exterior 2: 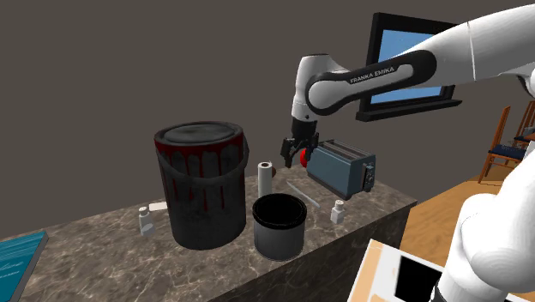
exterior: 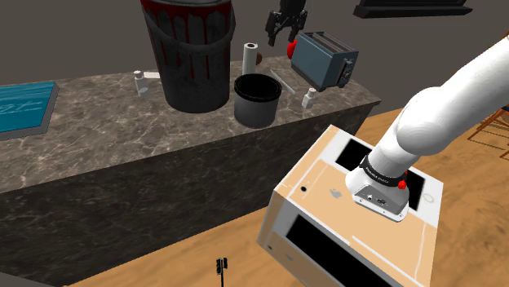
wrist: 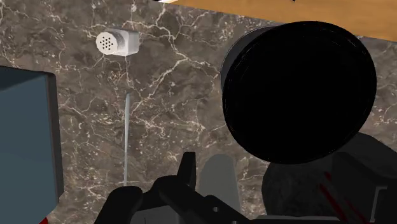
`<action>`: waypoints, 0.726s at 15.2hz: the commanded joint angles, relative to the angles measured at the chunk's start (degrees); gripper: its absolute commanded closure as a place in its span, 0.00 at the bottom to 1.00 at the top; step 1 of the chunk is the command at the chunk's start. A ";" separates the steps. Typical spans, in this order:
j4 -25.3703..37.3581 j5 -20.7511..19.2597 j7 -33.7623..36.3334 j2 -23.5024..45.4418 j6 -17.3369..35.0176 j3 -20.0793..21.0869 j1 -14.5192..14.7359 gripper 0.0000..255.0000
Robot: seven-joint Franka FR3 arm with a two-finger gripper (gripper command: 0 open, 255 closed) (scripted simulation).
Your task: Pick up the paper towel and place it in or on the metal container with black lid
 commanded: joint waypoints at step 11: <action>18.68 -0.72 3.24 24.39 9.31 -1.61 -1.84 0.00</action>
